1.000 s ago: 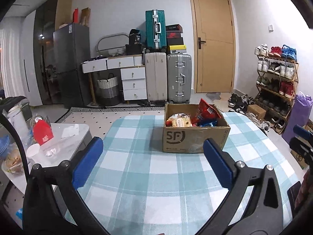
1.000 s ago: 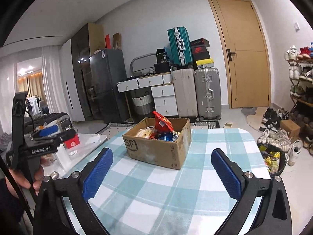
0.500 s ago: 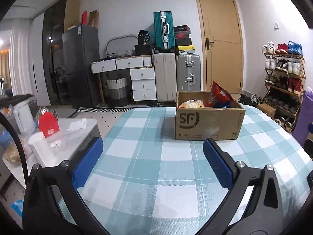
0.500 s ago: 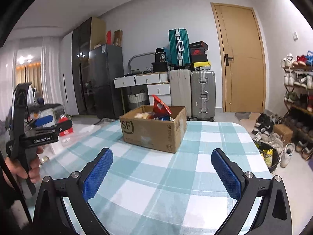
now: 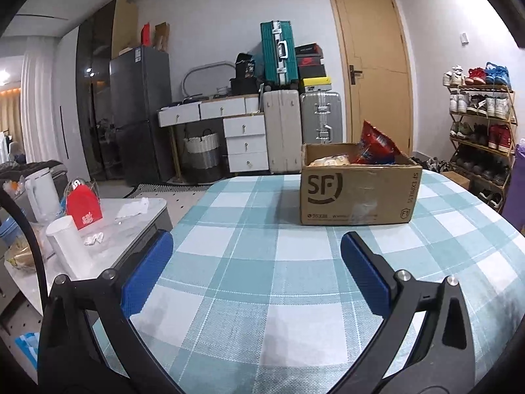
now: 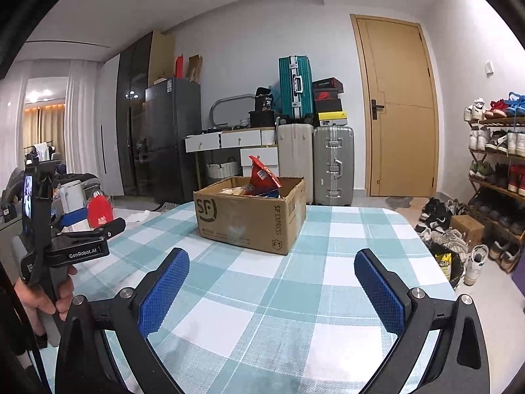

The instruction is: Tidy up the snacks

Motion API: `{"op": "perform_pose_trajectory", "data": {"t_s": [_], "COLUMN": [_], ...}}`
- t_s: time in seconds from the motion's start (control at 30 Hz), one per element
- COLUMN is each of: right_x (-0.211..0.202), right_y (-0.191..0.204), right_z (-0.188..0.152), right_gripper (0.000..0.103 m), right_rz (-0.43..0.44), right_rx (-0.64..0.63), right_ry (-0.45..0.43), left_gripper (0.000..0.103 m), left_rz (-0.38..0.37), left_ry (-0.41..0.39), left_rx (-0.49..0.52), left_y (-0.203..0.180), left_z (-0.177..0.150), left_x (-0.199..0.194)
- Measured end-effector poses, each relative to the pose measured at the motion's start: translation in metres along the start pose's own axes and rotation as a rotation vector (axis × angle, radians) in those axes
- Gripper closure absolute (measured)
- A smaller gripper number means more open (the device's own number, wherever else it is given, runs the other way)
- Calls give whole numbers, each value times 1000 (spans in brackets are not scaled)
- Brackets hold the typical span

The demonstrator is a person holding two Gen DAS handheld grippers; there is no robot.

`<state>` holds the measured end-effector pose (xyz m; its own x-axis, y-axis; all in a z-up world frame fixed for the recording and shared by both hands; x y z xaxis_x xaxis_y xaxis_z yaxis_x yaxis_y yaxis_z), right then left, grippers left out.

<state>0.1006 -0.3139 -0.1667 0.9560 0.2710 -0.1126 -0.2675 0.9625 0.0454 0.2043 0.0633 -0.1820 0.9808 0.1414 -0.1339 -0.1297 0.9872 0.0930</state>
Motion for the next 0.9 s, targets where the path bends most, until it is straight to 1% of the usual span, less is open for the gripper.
{"op": "perform_pose_trajectory", "data": {"t_s": [0.1, 0.17, 0.2, 0.27, 0.4, 0.9], "right_x": [5, 2, 1, 1, 0, -2], "right_y": [0, 1, 1, 0, -2, 1], "right_z": [-3, -1, -1, -1, -1, -3], "right_gripper": [1, 1, 1, 1, 0, 0], "right_rz": [-26, -28, -28, -23, -23, -24], "right_rx": [-18, -25, -26, -17, -7, -12], "right_ry": [18, 9, 6, 7, 4, -1], "left_gripper": [1, 1, 1, 1, 1, 1], "left_rz": [-28, -23, -5, -5, -23, -25], "left_ry": [-3, 11, 17, 13, -13, -8], "left_rx": [-11, -28, -36, -42, -12, -8], "left_y": [0, 3, 6, 6, -1, -3], "left_z": [-1, -2, -2, -1, 2, 1], "left_x": [2, 1, 1, 0, -6, -3]}}
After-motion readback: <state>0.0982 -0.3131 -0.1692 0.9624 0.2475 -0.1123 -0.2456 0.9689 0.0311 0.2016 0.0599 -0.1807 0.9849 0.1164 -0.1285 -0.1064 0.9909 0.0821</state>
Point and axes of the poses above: each gripper's, at about its wrist camera, not at the fingertips, and x roughly the way its jaws point, y to its left, z to its top, the point moved 6 cm from there along x, roughly the way its jaws point, and after that the axes turned 11 degrees about -y, right-handed, at the moved point
